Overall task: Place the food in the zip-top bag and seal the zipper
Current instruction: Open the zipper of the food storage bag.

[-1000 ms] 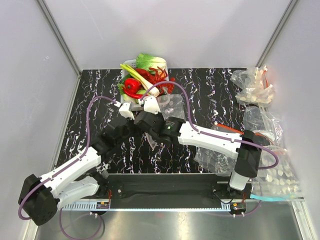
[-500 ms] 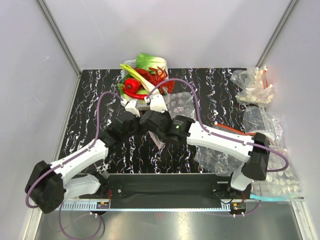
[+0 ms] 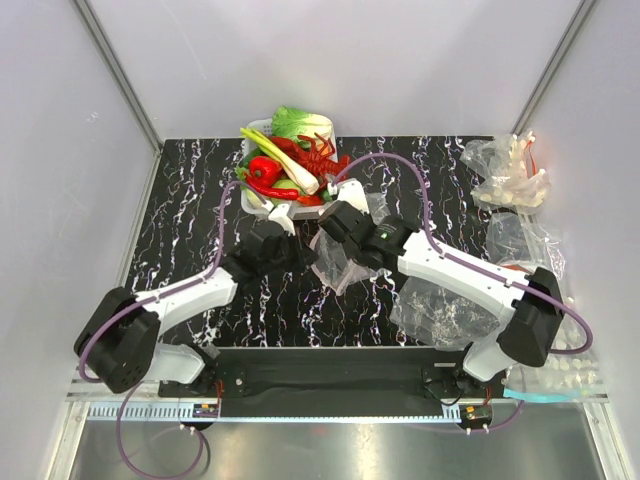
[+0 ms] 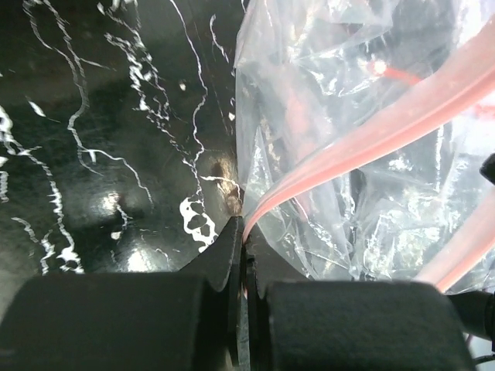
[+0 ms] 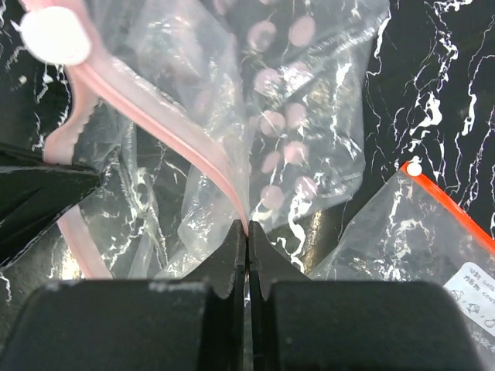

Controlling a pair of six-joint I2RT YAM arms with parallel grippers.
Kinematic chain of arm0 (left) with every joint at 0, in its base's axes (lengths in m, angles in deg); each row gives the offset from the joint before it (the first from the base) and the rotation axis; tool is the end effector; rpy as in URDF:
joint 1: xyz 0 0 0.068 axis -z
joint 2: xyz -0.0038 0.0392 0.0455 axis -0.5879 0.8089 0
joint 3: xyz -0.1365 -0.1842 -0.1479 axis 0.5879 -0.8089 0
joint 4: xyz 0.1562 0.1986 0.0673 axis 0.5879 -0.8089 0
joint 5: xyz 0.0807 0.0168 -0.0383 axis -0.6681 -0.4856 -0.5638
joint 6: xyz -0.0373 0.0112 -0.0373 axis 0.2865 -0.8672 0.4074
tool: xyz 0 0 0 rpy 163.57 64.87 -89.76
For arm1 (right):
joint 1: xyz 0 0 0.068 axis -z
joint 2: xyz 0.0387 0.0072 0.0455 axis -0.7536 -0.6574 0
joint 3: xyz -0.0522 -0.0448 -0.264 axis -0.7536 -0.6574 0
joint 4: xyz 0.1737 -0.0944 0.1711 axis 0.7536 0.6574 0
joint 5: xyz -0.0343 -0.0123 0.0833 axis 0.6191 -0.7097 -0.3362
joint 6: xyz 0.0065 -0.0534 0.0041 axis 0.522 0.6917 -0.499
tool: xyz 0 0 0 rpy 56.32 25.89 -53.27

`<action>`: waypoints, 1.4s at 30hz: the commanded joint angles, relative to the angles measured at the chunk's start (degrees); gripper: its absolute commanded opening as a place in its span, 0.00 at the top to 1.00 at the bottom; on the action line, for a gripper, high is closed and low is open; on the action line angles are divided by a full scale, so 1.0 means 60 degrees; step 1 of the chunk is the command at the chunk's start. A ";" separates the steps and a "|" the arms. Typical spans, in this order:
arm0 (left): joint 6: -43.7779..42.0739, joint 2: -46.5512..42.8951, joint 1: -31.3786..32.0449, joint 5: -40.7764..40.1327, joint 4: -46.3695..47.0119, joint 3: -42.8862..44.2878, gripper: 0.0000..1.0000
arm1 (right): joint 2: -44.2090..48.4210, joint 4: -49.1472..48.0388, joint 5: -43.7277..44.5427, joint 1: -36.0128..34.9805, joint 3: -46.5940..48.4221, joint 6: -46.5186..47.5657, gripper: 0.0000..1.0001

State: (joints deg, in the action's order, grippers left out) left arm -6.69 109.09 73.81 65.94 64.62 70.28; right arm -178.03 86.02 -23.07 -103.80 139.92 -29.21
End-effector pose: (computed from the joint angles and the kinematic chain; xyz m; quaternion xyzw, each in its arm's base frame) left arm 0.2179 -0.1731 0.2141 0.0253 0.8644 -0.3389 0.3705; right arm 0.2029 0.2532 0.3144 -0.1689 0.8956 -0.0399 0.4096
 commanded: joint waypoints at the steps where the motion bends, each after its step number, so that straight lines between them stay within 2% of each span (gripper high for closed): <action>1: 0.0159 0.0400 0.0028 0.0621 0.0904 0.0401 1.00 | -0.0203 0.0267 0.0080 -0.0021 0.0323 0.0290 0.99; 5: 0.0203 0.0767 0.0028 0.0724 0.1008 0.0591 1.00 | -0.0672 0.0794 0.0562 -0.0006 0.0704 0.0159 0.97; 12: 0.0028 0.0899 0.0028 0.0505 0.0730 0.0753 1.00 | -0.1492 0.2171 0.2846 -0.0021 0.1525 -0.0223 1.00; 17: 0.0013 0.1089 0.0028 0.0563 0.0613 0.1001 1.00 | -0.1420 0.2013 0.2966 -0.0006 0.1438 -0.0047 0.99; 19: 0.0013 0.1163 0.0028 0.0563 0.0598 0.1089 1.00 | -0.1318 0.1880 0.2806 -0.0021 0.1336 0.0026 0.93; 20: -0.0001 0.1163 0.0028 0.0549 0.0598 0.1104 1.00 | -0.1259 0.1633 0.2660 -0.0006 0.1175 0.0085 0.86; 23: -0.0031 0.1119 0.0042 0.0505 0.0554 0.1163 1.00 | -0.0850 0.0786 0.1884 -0.0006 0.0649 0.0407 0.74; 28: -0.0046 0.0929 0.0043 0.0446 0.0496 0.1193 1.00 | -0.0307 -0.0214 0.0653 0.0023 0.0105 0.0539 0.67; 34: -0.0075 0.0695 0.0042 0.0431 0.0349 0.1207 1.00 | -0.0395 -0.1047 -0.0212 0.0023 -0.0129 0.0305 0.67; 37: -0.0075 0.0665 0.0028 0.0446 0.0319 0.1207 1.00 | -0.0394 -0.1371 -0.0695 0.0023 -0.0218 0.0203 0.75; 42: -0.0060 0.0592 0.0042 0.0431 0.0247 0.1193 1.00 | -0.0673 -0.1051 -0.0652 0.0023 -0.0028 -0.0090 0.77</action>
State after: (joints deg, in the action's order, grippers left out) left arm -6.37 114.77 73.81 68.63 64.99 75.09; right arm -182.03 81.01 -25.87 -103.84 138.67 -27.85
